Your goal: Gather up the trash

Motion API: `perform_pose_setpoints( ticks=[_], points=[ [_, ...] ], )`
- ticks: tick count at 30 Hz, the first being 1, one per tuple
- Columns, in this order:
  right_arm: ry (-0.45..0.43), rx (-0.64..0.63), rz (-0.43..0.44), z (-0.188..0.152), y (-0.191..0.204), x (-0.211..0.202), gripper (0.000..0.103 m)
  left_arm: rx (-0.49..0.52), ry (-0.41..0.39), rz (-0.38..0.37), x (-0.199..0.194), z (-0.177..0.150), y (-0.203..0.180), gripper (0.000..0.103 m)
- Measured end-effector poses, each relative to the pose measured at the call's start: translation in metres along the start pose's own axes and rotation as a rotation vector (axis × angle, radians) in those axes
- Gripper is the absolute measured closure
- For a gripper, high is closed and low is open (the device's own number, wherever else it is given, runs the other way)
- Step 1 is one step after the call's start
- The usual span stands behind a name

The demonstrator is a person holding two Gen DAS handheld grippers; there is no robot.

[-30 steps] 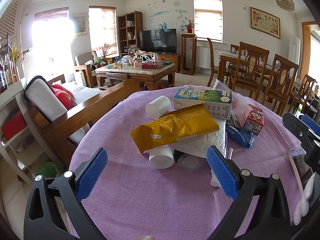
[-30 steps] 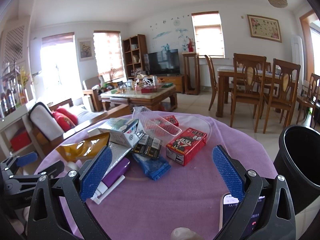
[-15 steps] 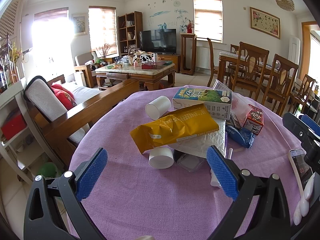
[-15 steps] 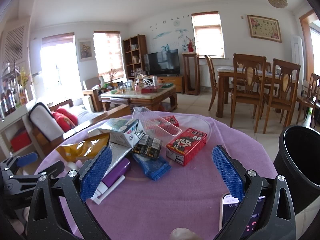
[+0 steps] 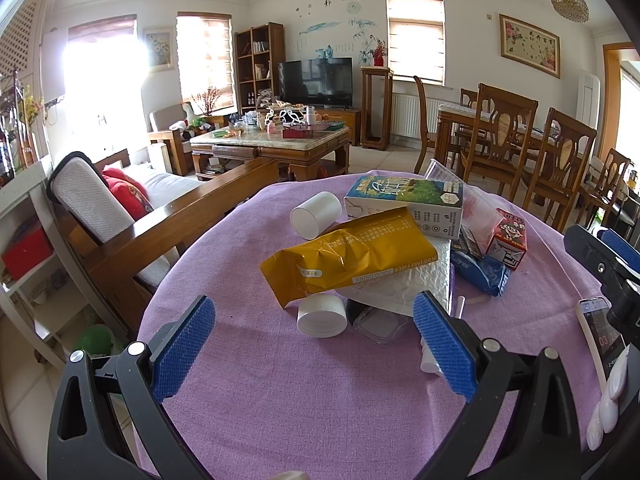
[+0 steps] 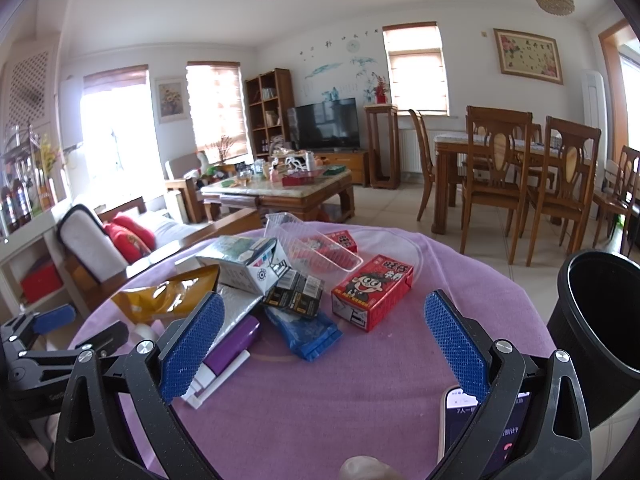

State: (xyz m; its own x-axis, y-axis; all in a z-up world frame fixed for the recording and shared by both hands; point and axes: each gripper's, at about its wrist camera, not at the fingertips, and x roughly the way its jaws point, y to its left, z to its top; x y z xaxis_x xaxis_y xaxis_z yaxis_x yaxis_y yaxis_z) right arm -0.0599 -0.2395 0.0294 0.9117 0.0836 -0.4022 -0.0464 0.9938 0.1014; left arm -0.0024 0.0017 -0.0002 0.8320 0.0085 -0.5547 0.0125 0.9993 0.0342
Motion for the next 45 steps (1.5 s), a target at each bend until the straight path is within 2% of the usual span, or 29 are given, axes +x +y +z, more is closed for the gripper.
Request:
perform_pose_setpoints(
  ticks=[29,32,34,37,39,42,43,45],
  points=[
    [0.005,0.001,0.001,0.0,0.0,0.0,0.004,-0.001,0.002,-0.008,0.001,0.0,-0.001,0.005],
    [0.027,-0.008,-0.011,0.001,0.002,0.003,0.004,-0.021,0.028,-0.029,0.005,0.0,0.001,0.005],
    [0.076,-0.04,0.037,0.005,0.007,0.005,0.004,-0.074,0.038,-0.083,0.007,0.001,0.011,0.005],
    [0.16,-0.139,0.101,0.012,0.02,0.018,0.004,-0.119,0.033,-0.232,0.011,0.009,0.033,0.005],
    [0.2,-0.219,0.137,0.028,0.027,0.025,0.004,-0.102,0.05,-0.223,0.021,0.026,0.048,0.005],
    [0.21,-0.281,0.249,0.054,0.029,0.041,0.006,-0.068,0.081,-0.27,0.045,0.055,0.063,0.005],
    [0.21,-0.3,0.312,0.062,0.03,0.049,0.008,-0.036,0.098,-0.286,0.057,0.065,0.063,0.005],
    [0.222,-0.332,0.421,0.073,0.031,0.064,0.027,0.051,0.126,-0.292,0.08,0.08,0.057,0.005]
  ],
)
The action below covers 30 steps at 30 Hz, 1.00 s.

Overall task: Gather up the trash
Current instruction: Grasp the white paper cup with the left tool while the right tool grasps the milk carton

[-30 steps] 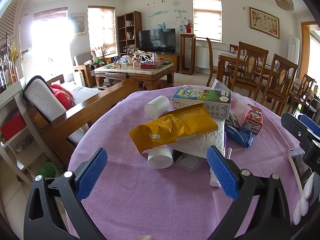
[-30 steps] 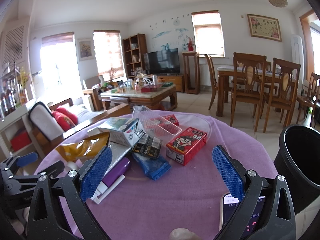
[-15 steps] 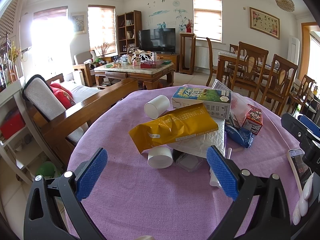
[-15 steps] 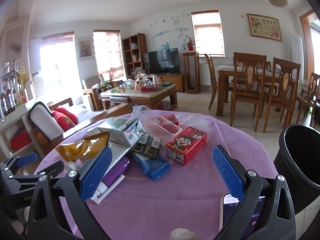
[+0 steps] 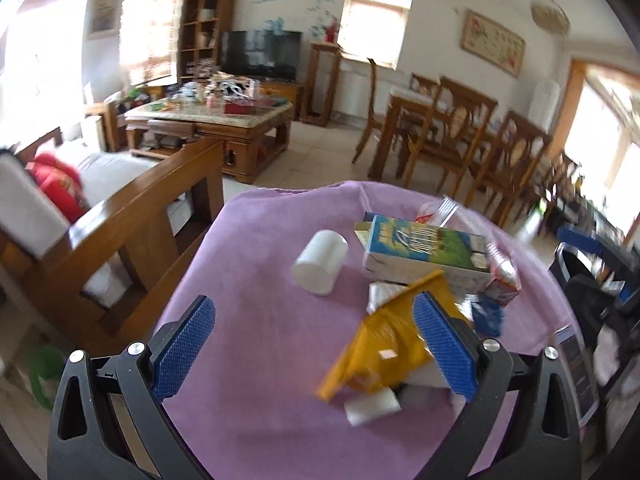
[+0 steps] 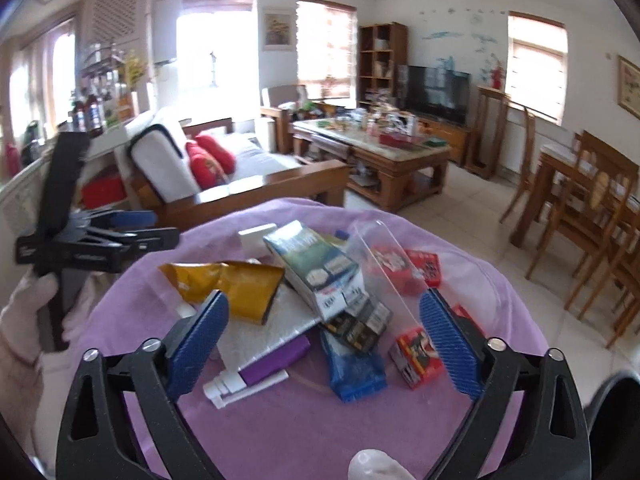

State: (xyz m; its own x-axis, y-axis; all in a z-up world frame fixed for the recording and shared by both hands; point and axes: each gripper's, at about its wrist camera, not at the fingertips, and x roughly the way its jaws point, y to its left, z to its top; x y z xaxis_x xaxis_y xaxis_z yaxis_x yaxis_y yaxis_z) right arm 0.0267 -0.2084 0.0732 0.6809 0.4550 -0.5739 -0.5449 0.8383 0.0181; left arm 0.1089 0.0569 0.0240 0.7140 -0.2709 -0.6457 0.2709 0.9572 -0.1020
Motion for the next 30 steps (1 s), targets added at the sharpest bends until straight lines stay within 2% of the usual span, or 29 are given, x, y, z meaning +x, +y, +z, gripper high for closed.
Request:
perform_pose_setpoints(
  ticks=[4,7,10,13,15,18,22,25,30],
  points=[
    [0.071,-0.084,0.139,0.018,-0.01,0.034,0.031,0.144,0.074,-0.049,0.043,0.02,-0.007,0.005],
    [0.128,-0.159,0.144,0.023,-0.008,0.058,0.031,0.192,0.114,-0.051,0.067,0.022,-0.008,0.006],
    [0.191,-0.205,0.111,0.024,-0.006,0.085,0.031,0.19,0.152,-0.097,0.083,0.018,-0.002,0.008],
    [0.221,-0.223,0.105,0.02,-0.004,0.1,0.032,0.179,0.186,-0.132,0.094,0.016,0.006,0.022],
    [0.241,-0.216,0.125,0.015,-0.004,0.107,0.05,0.175,0.209,-0.148,0.098,0.013,0.009,0.033],
    [0.24,-0.19,0.138,0.006,-0.008,0.108,0.052,0.132,0.235,-0.192,0.104,0.012,0.014,0.046],
    [0.224,-0.114,0.176,0.008,-0.014,0.107,0.054,0.072,0.225,-0.236,0.101,0.014,0.02,0.062],
    [0.206,-0.091,0.187,0.009,-0.015,0.103,0.054,0.048,0.208,-0.224,0.096,0.014,0.023,0.063],
    [0.155,-0.02,0.211,0.012,-0.02,0.079,0.054,-0.015,0.11,-0.198,0.067,0.02,0.029,0.063]
  ],
)
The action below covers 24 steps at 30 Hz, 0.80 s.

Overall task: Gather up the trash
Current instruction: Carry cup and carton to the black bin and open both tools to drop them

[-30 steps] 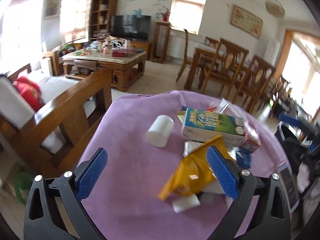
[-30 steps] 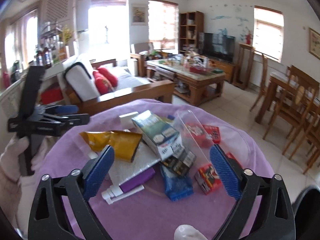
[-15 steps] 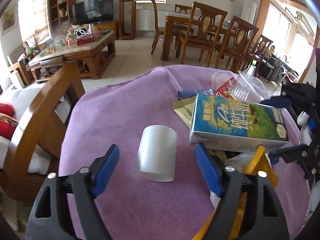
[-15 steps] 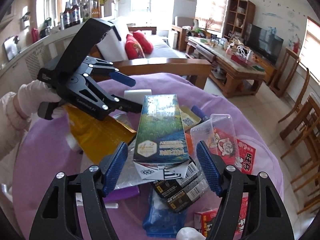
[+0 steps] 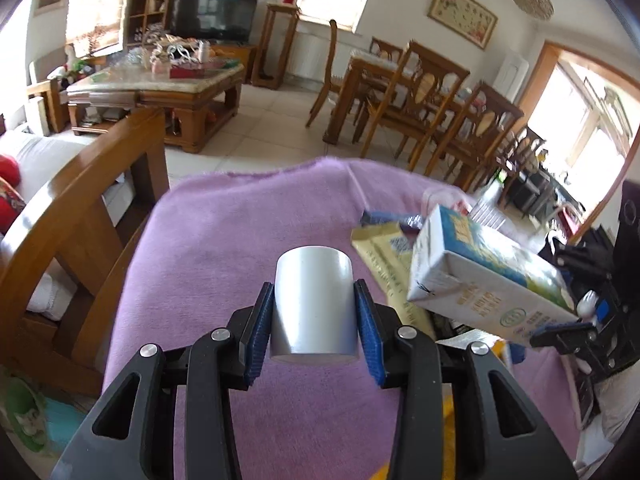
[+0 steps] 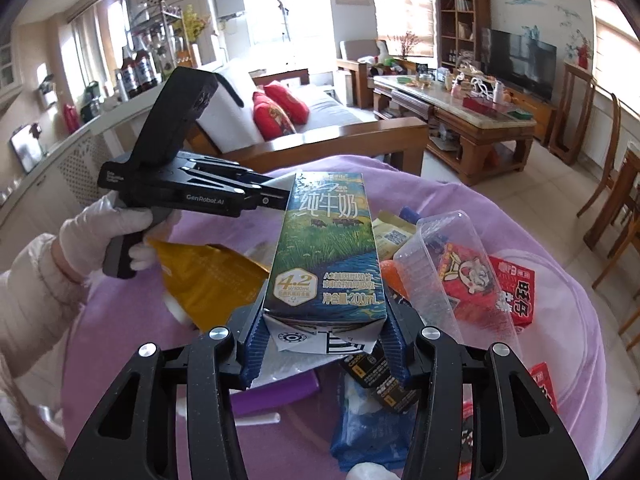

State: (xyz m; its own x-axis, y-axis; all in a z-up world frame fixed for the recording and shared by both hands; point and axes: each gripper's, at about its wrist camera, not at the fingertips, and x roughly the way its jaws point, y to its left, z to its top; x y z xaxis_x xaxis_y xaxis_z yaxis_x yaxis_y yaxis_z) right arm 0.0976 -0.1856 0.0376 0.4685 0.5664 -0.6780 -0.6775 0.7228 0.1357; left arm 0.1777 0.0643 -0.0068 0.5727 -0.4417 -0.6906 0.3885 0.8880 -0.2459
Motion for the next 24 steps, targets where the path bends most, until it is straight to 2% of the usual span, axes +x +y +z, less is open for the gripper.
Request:
perform_pose_setpoints(
  ticks=[3,6,10,14,17,22,24],
  points=[
    [-0.08,0.082,0.047,-0.003,-0.004,-0.034,0.054,-0.007,-0.089,-0.001,-0.036,-0.001,-0.016,0.063],
    [-0.172,0.187,0.078,-0.017,-0.019,-0.079,0.054,-0.004,-0.151,-0.035,-0.063,-0.004,-0.041,0.063],
    [-0.277,0.292,0.052,-0.051,-0.034,-0.147,0.054,0.023,-0.191,-0.106,-0.081,-0.009,-0.095,0.063],
    [-0.331,0.353,-0.075,-0.1,-0.056,-0.216,0.054,0.054,-0.177,-0.203,-0.073,-0.01,-0.161,0.063],
    [-0.353,0.433,-0.169,-0.152,-0.083,-0.268,0.054,0.105,-0.151,-0.276,-0.052,-0.01,-0.222,0.063],
    [-0.325,0.574,-0.394,-0.251,-0.129,-0.334,0.054,0.176,-0.033,-0.404,0.011,-0.014,-0.326,0.063],
    [-0.301,0.622,-0.461,-0.29,-0.144,-0.348,0.054,0.195,0.018,-0.448,0.035,-0.016,-0.362,0.063]
  ],
)
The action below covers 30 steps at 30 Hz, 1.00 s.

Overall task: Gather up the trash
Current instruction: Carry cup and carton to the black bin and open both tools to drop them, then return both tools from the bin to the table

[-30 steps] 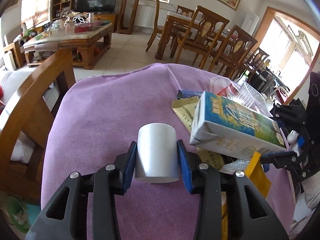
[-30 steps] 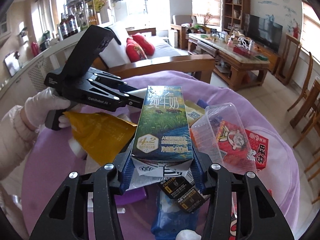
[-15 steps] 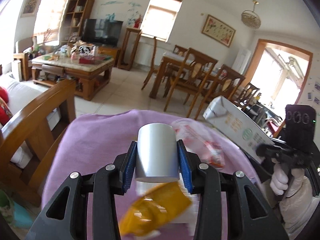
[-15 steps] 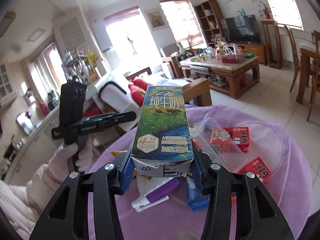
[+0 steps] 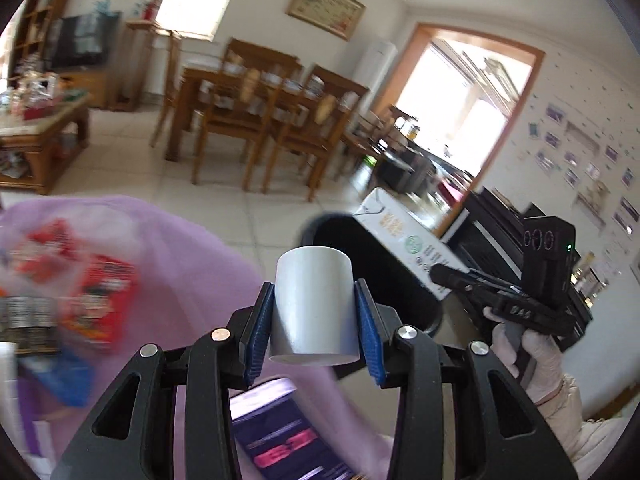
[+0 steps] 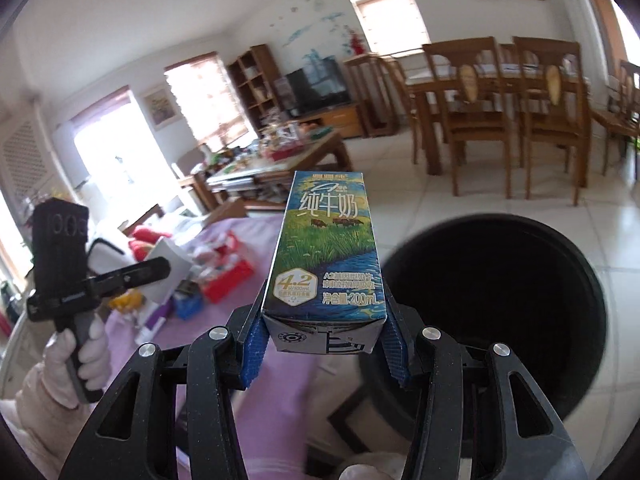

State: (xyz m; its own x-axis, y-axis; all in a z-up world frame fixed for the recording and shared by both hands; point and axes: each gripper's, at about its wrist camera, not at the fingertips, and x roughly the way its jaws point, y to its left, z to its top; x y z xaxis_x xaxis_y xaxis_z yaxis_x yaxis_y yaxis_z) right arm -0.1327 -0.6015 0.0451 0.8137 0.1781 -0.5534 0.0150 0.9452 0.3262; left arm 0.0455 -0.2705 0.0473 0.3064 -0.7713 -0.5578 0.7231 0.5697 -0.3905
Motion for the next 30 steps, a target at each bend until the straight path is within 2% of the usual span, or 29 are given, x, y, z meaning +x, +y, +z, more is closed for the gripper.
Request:
perform_pose_setpoints(
  ticks=[1,3,5,9,13,18,27,28,30],
  points=[
    [0.004,0.011,-0.024,-0.01,-0.016,-0.003,0.054,0.005,0.036,-0.025,0.027,0.002,-0.013,0.063],
    [0.019,0.024,-0.071,-0.026,-0.043,-0.007,0.054,0.016,0.084,-0.053,0.058,0.003,-0.029,0.063],
    [0.03,0.027,-0.114,-0.044,-0.062,-0.008,0.054,0.038,0.14,-0.055,0.091,0.006,-0.044,0.063],
    [0.046,0.04,-0.139,-0.066,-0.085,-0.003,0.054,0.059,0.263,-0.001,0.145,0.005,-0.057,0.063],
    [0.053,0.031,-0.143,-0.073,-0.091,0.006,0.054,0.065,0.334,0.057,0.172,0.007,-0.053,0.063],
    [0.063,0.024,-0.145,-0.07,-0.082,0.013,0.054,0.069,0.394,0.105,0.19,-0.001,-0.052,0.063],
    [0.068,0.026,-0.165,-0.052,-0.069,0.015,0.052,0.096,0.386,0.137,0.178,-0.015,-0.064,0.061],
    [0.068,0.029,-0.165,-0.053,-0.068,0.014,0.051,0.095,0.383,0.128,0.176,-0.017,-0.065,0.061],
    [0.064,0.035,-0.171,-0.052,-0.066,0.01,0.04,0.102,0.37,0.116,0.171,-0.017,-0.065,0.054]
  ],
)
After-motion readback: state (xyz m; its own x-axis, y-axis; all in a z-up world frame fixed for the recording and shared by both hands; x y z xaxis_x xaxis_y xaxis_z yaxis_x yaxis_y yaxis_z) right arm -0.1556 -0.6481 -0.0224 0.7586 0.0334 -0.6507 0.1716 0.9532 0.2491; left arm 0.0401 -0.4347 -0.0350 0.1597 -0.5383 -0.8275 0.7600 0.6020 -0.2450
